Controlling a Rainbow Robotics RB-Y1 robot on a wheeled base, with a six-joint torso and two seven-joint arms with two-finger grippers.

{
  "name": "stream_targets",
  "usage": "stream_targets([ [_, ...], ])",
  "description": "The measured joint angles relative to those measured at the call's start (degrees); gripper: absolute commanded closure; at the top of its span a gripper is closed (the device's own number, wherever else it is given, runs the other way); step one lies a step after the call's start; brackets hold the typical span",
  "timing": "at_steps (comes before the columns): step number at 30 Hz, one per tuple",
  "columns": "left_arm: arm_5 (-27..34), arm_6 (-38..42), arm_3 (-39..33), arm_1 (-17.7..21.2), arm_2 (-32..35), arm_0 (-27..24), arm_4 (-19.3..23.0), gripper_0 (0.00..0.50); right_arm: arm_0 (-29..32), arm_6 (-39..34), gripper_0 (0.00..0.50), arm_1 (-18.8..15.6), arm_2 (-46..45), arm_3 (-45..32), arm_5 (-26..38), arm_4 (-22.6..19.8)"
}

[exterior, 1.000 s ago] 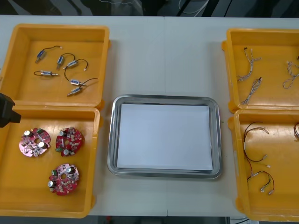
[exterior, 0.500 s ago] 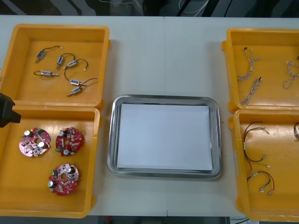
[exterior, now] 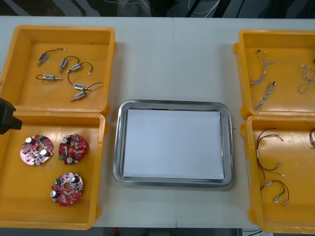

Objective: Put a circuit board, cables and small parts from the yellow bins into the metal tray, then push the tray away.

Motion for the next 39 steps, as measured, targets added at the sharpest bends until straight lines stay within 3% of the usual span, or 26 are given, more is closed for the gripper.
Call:
stream_targets([
  [39,0.0,0.0,0.0,0.0,0.0,0.0,0.0,0.0,0.0,0.0,0.0,0.0,0.0,0.0,0.0,0.0],
])
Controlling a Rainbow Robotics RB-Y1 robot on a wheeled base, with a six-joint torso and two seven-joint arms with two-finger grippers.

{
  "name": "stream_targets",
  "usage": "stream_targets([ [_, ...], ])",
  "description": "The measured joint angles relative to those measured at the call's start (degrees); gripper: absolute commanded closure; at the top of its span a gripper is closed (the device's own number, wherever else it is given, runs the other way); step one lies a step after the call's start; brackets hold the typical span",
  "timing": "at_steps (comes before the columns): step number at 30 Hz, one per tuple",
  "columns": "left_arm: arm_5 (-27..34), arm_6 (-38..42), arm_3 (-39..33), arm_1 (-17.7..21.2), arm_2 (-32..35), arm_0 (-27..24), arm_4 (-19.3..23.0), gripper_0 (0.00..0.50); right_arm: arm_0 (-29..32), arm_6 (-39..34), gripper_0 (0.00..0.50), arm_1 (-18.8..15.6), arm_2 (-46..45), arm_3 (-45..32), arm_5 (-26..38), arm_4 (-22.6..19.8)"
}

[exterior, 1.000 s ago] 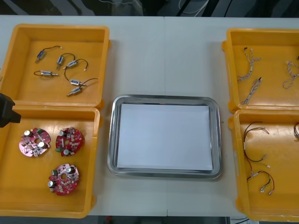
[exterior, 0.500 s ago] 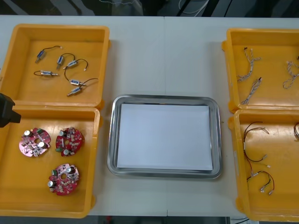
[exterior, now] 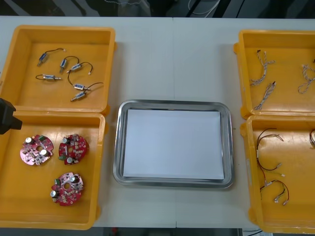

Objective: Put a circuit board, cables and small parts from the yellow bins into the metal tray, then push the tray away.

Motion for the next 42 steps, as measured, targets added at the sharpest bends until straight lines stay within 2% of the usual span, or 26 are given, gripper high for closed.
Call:
stream_targets([
  [10,0.0,0.0,0.0,-0.1,0.0,0.0,0.0,0.0,0.0,0.0,0.0,0.0,0.0,0.0,0.0,0.0],
  [16,0.0,0.0,0.0,-3.1,-0.1,2.4,-1.7,0.0,0.0,0.0,0.0,-0.2,0.0,0.0,0.0,-0.1],
  [23,0.0,0.0,0.0,-3.4,-0.1,2.4,-2.1,0.0,0.1,0.0,0.0,-1.0,0.0,0.1,0.0,-0.3],
  [31,-0.7,0.0,0.0,-3.4,-0.1,4.1,-3.2,0.0,3.4,-0.2,0.0,-1.0,0.3,0.0,-1.9,-0.9],
  [36,-4.8,0.0,-0.4,-3.4,-0.1,7.6,-4.0,0.0,6.0,-1.0,0.0,0.5,0.3,-1.5,-3.0,-0.3],
  [42,-9.0,0.1,-2.8,-3.6,-0.1,11.7,-5.8,0.0,7.8,-2.2,0.0,4.6,0.3,-4.3,-3.8,1.6],
])
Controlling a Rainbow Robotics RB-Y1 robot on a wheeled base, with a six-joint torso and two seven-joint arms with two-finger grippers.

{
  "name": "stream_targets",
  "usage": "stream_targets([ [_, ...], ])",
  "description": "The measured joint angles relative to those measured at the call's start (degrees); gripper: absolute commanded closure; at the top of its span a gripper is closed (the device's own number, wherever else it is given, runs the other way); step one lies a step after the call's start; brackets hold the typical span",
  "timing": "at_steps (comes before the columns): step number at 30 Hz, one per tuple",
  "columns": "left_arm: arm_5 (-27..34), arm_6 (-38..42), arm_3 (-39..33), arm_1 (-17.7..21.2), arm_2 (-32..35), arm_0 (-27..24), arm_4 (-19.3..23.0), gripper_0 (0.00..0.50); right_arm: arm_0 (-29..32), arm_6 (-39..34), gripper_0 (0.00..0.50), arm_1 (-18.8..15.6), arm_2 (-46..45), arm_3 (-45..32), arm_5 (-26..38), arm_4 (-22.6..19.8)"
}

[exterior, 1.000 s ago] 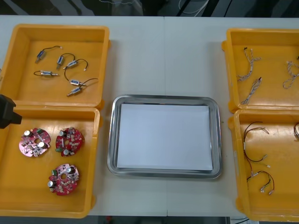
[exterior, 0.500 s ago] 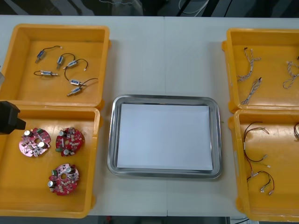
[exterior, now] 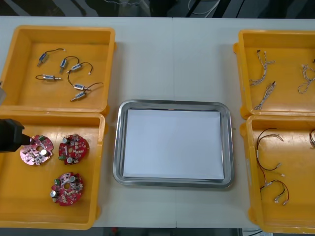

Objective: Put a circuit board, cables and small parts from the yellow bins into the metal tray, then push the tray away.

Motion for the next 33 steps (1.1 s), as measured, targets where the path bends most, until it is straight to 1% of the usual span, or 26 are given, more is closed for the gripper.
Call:
stream_targets([
  [6,-3.4,0.2,-1.1,-1.4,0.0,3.6,-0.6,0.0,2.9,-1.2,0.0,3.9,0.0,-2.8,-2.1,1.2],
  [9,-5.2,0.2,-1.2,-2.2,-0.4,4.9,-1.4,0.0,4.6,-1.2,0.0,4.9,0.2,-3.6,-3.7,1.7],
  [13,-8.1,0.3,-1.2,-3.1,-2.9,6.6,-4.7,0.0,7.2,-1.2,0.0,5.9,1.1,-3.9,-7.0,2.5],
  [17,-10.4,1.4,-1.2,-3.6,-6.6,8.1,-8.5,0.0,10.1,-1.4,0.0,6.0,3.7,-3.9,-11.7,4.0],
  [21,-12.5,7.1,-1.2,-3.6,-10.7,9.2,-11.7,0.0,11.7,-1.8,0.0,6.0,6.8,-3.7,-13.1,5.0],
  [27,-13.1,19.3,-1.2,-4.0,-15.7,10.0,-16.5,0.0,11.8,-1.8,0.0,6.0,10.0,-1.3,-14.0,6.1],
  [30,-13.4,20.3,-1.2,-4.6,-17.3,10.4,-18.7,0.0,11.8,-1.8,0.0,6.3,10.8,-0.7,-14.2,6.7],
  [33,-13.6,20.3,-1.2,-5.2,-18.5,10.7,-19.9,0.0,11.8,-1.8,0.0,6.9,11.1,-0.3,-14.2,7.3],
])
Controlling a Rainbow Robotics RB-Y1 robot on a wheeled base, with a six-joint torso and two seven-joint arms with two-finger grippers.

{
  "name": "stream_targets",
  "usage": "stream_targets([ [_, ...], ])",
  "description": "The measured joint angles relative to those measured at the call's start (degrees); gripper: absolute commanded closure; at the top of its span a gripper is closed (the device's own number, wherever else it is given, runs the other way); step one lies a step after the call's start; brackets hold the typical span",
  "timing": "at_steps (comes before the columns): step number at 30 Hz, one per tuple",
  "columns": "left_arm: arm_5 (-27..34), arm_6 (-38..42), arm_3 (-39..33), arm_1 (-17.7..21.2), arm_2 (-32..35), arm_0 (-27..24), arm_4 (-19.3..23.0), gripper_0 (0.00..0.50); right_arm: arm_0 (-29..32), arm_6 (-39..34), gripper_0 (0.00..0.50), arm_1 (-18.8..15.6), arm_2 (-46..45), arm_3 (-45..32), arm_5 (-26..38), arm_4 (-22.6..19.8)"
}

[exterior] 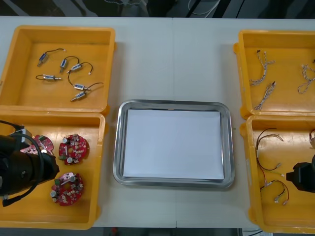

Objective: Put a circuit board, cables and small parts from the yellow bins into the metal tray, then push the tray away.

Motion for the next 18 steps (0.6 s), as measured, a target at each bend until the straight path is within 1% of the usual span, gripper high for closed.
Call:
stream_targets([
  [9,-0.8,0.0,0.0,-1.0,-1.3,1.4,-1.0,0.0,1.4,0.0,0.0,1.8,0.2,0.1,0.0,2.0],
  [14,-1.7,0.1,0.0,-1.2,-2.5,1.6,-3.0,0.0,2.6,0.0,0.0,2.4,1.2,0.1,-0.1,3.2],
  [18,-2.2,0.1,0.0,-1.2,-3.5,1.7,-3.5,0.0,3.3,-0.1,0.0,2.4,2.6,0.3,-2.1,4.1],
])
